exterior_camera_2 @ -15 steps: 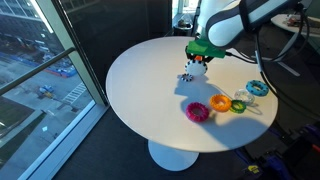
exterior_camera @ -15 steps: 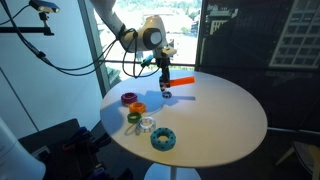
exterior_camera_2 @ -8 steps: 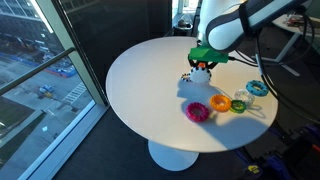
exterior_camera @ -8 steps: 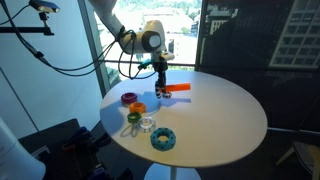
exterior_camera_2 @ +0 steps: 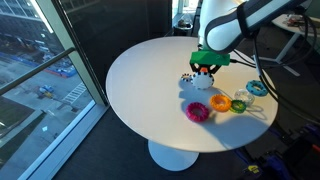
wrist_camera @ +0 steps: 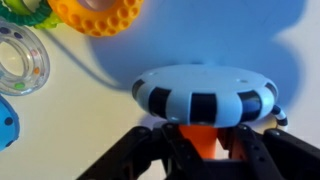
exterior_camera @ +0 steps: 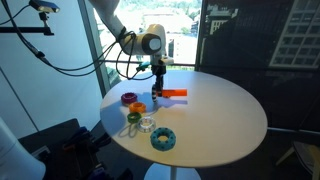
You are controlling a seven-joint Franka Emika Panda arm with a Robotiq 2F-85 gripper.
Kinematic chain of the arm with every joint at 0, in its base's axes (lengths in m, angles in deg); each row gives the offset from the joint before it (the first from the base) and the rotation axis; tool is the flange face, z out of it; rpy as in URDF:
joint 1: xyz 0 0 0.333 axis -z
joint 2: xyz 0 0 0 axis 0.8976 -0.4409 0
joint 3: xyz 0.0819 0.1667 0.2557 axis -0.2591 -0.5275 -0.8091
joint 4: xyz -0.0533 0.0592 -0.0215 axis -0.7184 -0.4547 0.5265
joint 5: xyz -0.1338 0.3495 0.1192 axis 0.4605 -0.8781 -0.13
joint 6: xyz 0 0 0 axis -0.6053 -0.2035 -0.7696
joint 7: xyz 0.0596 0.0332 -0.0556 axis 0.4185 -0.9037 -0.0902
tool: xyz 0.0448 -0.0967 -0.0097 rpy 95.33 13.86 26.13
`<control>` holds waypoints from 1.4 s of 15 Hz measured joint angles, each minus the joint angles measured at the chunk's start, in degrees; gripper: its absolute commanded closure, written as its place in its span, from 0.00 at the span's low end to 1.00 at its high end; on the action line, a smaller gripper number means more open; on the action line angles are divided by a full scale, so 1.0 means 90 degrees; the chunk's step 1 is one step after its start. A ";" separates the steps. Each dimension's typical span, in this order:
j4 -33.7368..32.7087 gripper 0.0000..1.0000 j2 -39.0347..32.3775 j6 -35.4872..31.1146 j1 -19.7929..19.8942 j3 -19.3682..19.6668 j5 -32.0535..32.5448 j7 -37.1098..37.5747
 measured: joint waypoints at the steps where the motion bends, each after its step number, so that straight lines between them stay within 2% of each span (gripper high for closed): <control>1: -0.0005 0.46 0.0000 0.0033 0.0013 -0.0008 -0.0022 -0.0005; 2: -0.0009 0.35 0.0000 0.0060 0.0026 -0.0016 -0.0033 -0.0006; 4: -0.0012 0.22 -0.0003 0.0127 0.0048 -0.0031 -0.0045 -0.0006; 6: -0.0012 0.05 -0.0013 0.0211 0.0056 -0.0037 -0.0054 -0.0006; 7: -0.0012 0.01 -0.0018 0.0245 0.0057 -0.0038 -0.0058 -0.0006; 21: -0.0239 0.00 0.0072 0.0284 0.0321 -0.0056 -0.0489 -0.0220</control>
